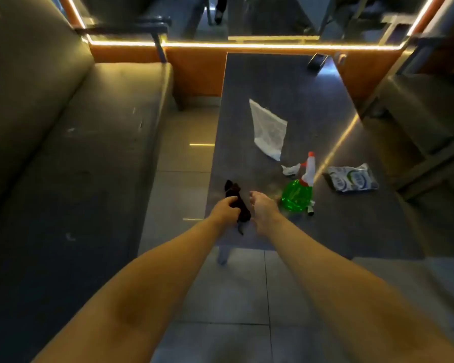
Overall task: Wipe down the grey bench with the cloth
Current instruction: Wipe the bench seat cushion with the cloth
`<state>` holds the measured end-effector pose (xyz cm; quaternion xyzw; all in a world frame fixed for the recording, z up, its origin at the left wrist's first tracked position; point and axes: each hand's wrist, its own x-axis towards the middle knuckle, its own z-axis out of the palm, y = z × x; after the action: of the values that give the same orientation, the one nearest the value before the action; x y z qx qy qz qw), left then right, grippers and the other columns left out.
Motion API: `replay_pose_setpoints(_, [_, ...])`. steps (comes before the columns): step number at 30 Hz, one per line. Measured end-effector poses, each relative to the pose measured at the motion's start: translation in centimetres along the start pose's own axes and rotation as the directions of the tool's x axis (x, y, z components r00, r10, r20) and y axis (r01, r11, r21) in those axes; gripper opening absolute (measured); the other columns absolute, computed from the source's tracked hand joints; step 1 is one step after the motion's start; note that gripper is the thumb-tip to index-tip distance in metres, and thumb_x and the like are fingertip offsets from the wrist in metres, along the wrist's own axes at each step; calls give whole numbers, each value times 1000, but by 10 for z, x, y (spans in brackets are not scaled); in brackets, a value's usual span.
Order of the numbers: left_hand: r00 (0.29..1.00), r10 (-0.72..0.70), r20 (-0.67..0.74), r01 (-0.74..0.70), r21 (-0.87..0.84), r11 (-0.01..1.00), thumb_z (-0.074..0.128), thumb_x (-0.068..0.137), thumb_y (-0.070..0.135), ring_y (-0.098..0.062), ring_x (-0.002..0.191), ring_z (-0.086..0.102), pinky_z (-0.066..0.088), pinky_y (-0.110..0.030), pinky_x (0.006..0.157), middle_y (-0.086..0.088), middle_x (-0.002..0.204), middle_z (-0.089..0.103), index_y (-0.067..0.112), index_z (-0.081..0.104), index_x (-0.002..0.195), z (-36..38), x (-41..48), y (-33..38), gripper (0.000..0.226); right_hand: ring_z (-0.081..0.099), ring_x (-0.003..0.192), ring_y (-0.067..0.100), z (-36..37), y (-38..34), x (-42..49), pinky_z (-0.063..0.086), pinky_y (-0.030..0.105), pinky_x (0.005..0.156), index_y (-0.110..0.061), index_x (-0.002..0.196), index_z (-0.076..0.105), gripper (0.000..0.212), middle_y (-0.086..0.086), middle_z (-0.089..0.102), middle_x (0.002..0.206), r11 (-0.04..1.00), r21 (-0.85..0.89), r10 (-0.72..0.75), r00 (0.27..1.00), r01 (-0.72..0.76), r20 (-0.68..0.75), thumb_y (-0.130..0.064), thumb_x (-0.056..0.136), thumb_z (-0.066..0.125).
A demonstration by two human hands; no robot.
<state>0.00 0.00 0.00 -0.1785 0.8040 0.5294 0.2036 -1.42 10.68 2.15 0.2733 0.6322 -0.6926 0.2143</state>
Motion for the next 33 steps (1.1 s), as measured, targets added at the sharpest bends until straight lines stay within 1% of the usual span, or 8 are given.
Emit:
replay_pose_setpoints(5, [996,-78,-37,78,-3,997,55,101,6,-29,132,53,44,-36,109,-14,142,57,3,52,144,9,9,-27,43,45,138,35,0,16,7,46,42,97,-13,160,24,49,17,41,155,990,87,102,992,-108,73,-20,112,33])
replay_pose_setpoints(8, [993,-119,-28,116,-99,988,58,97,2,-33,124,60,47,-46,107,-17,132,64,5,63,132,10,4,-40,36,58,113,33,10,16,-3,54,29,62,-10,160,24,49,22,43,152,986,80,137,981,-149,140,-22,113,31])
replay_pose_setpoints(11, [992,-126,-2,125,-136,983,58,92,-1,-35,122,59,47,-49,106,-18,135,60,7,68,124,6,13,-50,35,49,132,39,16,8,-4,50,41,91,-13,162,17,52,19,37,154,993,-3,120,988,-120,92,-18,112,32])
replay_pose_setpoints(16, [993,-112,-18,102,-289,952,48,100,-4,-34,125,58,49,-40,104,-20,135,60,3,56,139,2,4,-33,40,59,78,28,19,14,2,48,33,51,3,138,46,38,19,58,106,985,-93,156,985,-149,72,-22,112,34])
replay_pose_setpoints(20, [974,-203,-100,123,-516,848,52,100,0,-36,118,60,52,-41,93,-21,128,59,2,51,132,2,-14,-36,32,63,109,37,23,25,-6,54,37,66,4,136,53,45,22,63,119,973,-10,232,968,-232,93,-28,112,32])
replay_pose_setpoints(23, [953,-257,-159,112,-604,789,66,94,17,-29,108,64,55,-41,91,-18,127,62,12,51,121,-16,-35,-40,32,65,89,34,37,24,-27,57,43,58,4,122,56,33,23,66,107,955,25,289,948,-295,137,-22,111,39])
replay_pose_setpoints(29, [916,-364,-171,110,-763,636,60,100,21,-28,104,67,59,-29,69,-18,120,66,7,55,131,-77,-105,-43,34,68,86,32,87,15,-89,55,29,66,4,123,67,31,20,68,97,928,-311,275,939,-203,207,-10,97,57])
replay_pose_setpoints(33, [850,-458,-259,73,-803,591,56,103,20,-24,93,65,57,-34,72,-11,108,64,12,51,127,-125,-156,-51,25,57,66,15,131,1,-139,40,14,37,-3,121,68,25,18,67,100,830,-548,306,908,-106,288,-10,100,56])
